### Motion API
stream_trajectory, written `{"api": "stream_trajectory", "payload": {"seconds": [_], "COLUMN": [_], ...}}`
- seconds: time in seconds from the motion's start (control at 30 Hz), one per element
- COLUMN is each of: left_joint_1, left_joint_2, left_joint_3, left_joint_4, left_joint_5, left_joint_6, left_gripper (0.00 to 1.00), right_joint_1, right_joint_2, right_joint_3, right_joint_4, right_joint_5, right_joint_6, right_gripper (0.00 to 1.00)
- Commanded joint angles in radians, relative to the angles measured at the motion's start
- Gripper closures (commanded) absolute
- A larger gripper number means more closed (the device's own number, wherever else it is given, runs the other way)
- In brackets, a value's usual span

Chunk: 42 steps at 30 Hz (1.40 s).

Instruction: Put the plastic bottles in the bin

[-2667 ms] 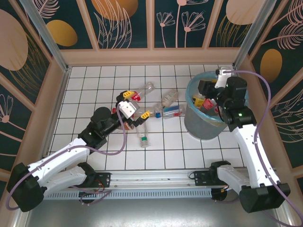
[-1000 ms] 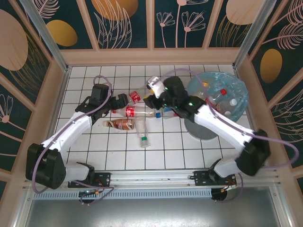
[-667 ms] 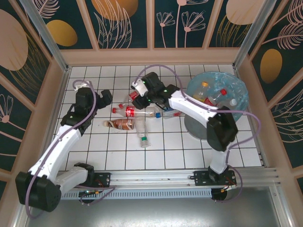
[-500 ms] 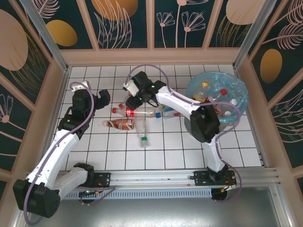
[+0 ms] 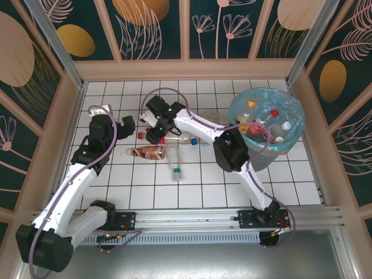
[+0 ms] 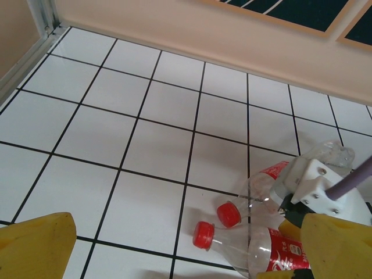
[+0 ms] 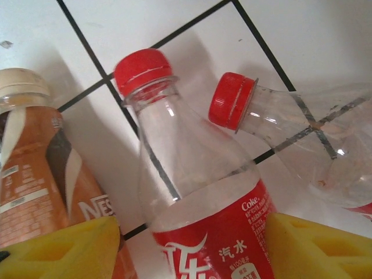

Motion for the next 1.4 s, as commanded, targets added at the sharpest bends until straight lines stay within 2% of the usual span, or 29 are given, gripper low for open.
{"api": "stream_trajectory", "payload": {"seconds": [0.0, 0.33, 0.8, 1.07, 1.23, 1.37], "left_joint_1": [0.003, 0.003, 0.004, 0.004, 0.004, 0.004], "left_joint_2": [-0.021, -0.029, -0.027, -0.027, -0.022, -0.007], "left_joint_3": [-0.019, -0.029, -0.034, -0.030, -0.018, 0.016], "left_joint_4": [0.002, 0.003, 0.016, 0.025, 0.036, 0.041], "left_joint_5": [-0.009, -0.020, -0.025, -0.025, -0.007, 0.009], "left_joint_6": [0.033, 0.035, 0.040, 0.049, 0.064, 0.080], "left_gripper": [0.01, 0.01, 0.01, 0.01, 0.02, 0.02], "right_joint_1": [0.005, 0.013, 0.012, 0.010, 0.002, -0.010], "right_joint_2": [0.039, 0.117, 0.182, 0.156, 0.046, -0.064], "right_joint_3": [0.043, 0.119, 0.197, 0.252, 0.271, 0.267], "right_joint_4": [-0.066, -0.126, -0.211, -0.164, -0.099, -0.070], "right_joint_5": [0.022, 0.066, 0.061, 0.107, 0.104, 0.086], "right_joint_6": [-0.029, -0.084, -0.144, -0.130, -0.114, -0.084], "right_gripper": [0.33, 0.32, 0.25, 0.31, 0.40, 0.44]}}
